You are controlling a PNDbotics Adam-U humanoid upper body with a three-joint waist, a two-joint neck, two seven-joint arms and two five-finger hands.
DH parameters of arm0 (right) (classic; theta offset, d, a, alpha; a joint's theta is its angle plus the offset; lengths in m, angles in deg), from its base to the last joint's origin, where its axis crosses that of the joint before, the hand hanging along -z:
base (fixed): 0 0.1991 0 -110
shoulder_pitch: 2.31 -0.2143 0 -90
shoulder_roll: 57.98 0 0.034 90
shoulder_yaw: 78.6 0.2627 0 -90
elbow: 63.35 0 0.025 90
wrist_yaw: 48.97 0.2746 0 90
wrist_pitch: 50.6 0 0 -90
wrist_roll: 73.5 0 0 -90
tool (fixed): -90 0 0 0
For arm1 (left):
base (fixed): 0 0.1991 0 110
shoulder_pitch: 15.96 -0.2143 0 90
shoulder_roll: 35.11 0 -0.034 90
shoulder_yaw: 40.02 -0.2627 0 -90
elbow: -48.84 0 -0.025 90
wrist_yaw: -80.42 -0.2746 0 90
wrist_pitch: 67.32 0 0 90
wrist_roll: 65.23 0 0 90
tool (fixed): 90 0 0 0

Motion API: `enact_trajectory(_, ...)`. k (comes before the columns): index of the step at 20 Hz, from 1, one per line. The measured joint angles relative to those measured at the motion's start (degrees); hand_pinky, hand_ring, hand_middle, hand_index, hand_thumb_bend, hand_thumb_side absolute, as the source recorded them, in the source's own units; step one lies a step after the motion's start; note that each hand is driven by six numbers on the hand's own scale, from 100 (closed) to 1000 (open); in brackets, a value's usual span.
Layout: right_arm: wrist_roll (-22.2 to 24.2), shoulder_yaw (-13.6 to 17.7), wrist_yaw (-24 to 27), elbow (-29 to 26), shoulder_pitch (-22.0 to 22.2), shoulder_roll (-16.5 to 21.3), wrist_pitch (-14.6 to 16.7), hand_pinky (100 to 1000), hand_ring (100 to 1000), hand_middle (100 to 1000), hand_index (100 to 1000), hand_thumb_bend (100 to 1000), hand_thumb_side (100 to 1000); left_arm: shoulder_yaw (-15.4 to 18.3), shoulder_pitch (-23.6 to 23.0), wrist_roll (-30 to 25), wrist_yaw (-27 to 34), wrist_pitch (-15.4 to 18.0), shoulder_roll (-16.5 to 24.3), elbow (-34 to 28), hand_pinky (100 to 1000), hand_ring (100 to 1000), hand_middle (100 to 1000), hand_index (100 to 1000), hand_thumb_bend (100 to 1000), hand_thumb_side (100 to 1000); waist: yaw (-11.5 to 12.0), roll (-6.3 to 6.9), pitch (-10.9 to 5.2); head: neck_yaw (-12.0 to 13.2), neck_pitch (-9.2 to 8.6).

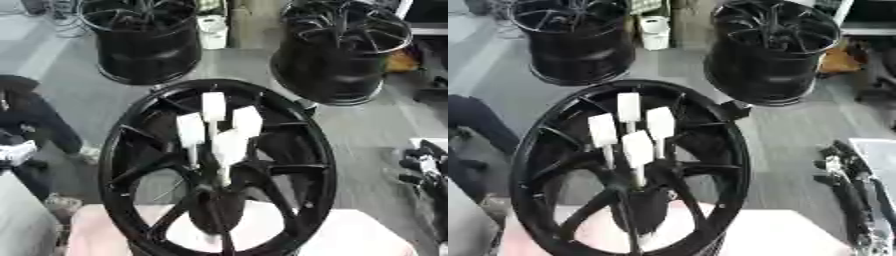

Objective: Pull the pin out of the wheel hub.

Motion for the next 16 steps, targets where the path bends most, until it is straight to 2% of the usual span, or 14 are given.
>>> enact_trajectory(4,0.1,0.0,-0.1,0.1,0.0,0.3,0.0,673,753,766,917,100,727,-5.6,5.7,-4.2,-0.4,4.6,8.6,2.0,742,764,767,817,346,100,-0.5,0.49,-0.05,0.1,0.02)
enact_trajectory(7,0.2,-0.2,-0.1,0.2,0.3,0.6,-0.1,673,754,766,917,100,728,-10.1,10.7,-7.8,-0.9,7.6,12.2,3.5,748,759,766,818,336,100,-0.6,0.97,-0.33,0.3,0.26)
enact_trajectory(11,0.3,-0.4,-0.3,0.2,0.5,1.1,-0.1,673,754,766,917,100,728,-16.1,17.3,-14.3,-1.0,10.2,13.0,5.7,755,760,769,823,336,100,-0.6,1.51,-0.96,0.4,0.78)
enact_trajectory(16,0.5,-0.4,-0.4,0.5,1.0,1.5,0.0,673,753,766,917,100,729,-21.7,24.2,-18.2,-1.1,7.3,10.9,9.1,761,766,773,820,335,100,-0.9,1.97,-1.61,0.6,1.33)
